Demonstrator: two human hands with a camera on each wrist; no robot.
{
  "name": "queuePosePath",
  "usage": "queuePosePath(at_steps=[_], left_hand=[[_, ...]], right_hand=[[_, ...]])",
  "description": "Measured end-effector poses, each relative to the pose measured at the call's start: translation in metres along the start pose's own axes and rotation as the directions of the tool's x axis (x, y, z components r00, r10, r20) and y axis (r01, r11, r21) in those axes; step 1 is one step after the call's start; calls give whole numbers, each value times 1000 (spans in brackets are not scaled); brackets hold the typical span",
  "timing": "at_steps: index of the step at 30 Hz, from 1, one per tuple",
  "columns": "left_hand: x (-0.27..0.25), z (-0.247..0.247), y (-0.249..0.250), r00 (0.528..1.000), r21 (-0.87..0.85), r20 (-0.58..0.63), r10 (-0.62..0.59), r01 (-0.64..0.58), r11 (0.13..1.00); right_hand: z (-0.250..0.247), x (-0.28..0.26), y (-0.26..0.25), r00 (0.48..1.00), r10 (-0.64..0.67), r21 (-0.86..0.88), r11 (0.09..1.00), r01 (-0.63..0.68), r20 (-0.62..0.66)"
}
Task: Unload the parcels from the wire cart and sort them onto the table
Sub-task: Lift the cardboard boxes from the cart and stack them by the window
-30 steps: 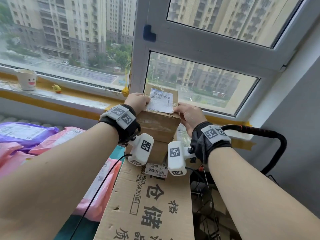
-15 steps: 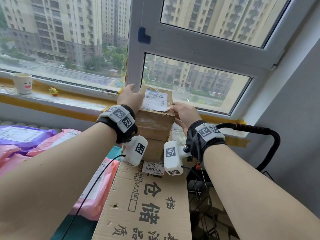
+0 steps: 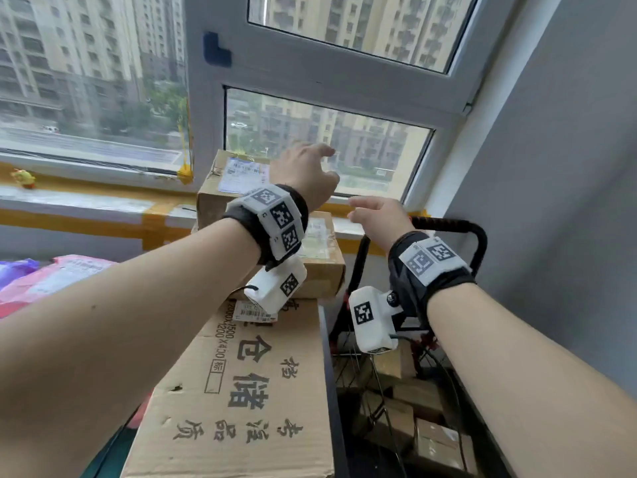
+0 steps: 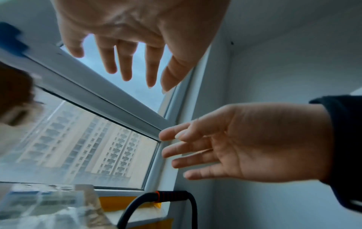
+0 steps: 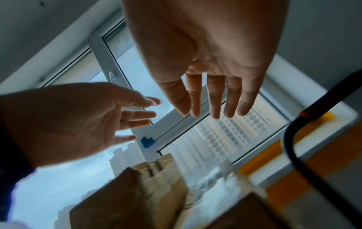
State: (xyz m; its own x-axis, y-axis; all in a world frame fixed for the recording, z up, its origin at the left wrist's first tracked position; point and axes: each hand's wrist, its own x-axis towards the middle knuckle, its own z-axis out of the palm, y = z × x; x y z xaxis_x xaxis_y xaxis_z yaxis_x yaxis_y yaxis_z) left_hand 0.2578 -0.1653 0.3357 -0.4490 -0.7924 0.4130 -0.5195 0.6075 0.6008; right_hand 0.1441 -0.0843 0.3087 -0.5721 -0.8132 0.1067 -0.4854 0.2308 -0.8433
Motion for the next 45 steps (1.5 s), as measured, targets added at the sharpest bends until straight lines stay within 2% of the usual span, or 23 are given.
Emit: queuePosePath(at_steps=[4,6,15,24,29,37,45], left_hand=[[-19,41,47,989,133,93,118,-130,983],[-28,59,68,982,200,129,137,-161,966],[-89,165,178,952,373,304,42,-159,914],[-124,264,242,929,472,369,-36,-154,868],[-143,311,237,887,514,441,-135,-126,849],[-149,398,181,818,540,516,-255,-79,838],[-149,493,117,642,543,649,-409,-14,839]], right_hand=[[-45,-20,30,1000,19,-122,992,-22,-25],[-68,-29,44,1000,14,-222,975,-17,-15],[-189,-73,143,1000,-24,-601,799,27,13],[-277,-81,245,997,-25,-708,703,69,72],[-285,-75,298,990,26,-701,708,80,139],[-254,-51,379,962,150,-707,705,58,229],[-217,-11,469,866,377,-739,673,-13,328]])
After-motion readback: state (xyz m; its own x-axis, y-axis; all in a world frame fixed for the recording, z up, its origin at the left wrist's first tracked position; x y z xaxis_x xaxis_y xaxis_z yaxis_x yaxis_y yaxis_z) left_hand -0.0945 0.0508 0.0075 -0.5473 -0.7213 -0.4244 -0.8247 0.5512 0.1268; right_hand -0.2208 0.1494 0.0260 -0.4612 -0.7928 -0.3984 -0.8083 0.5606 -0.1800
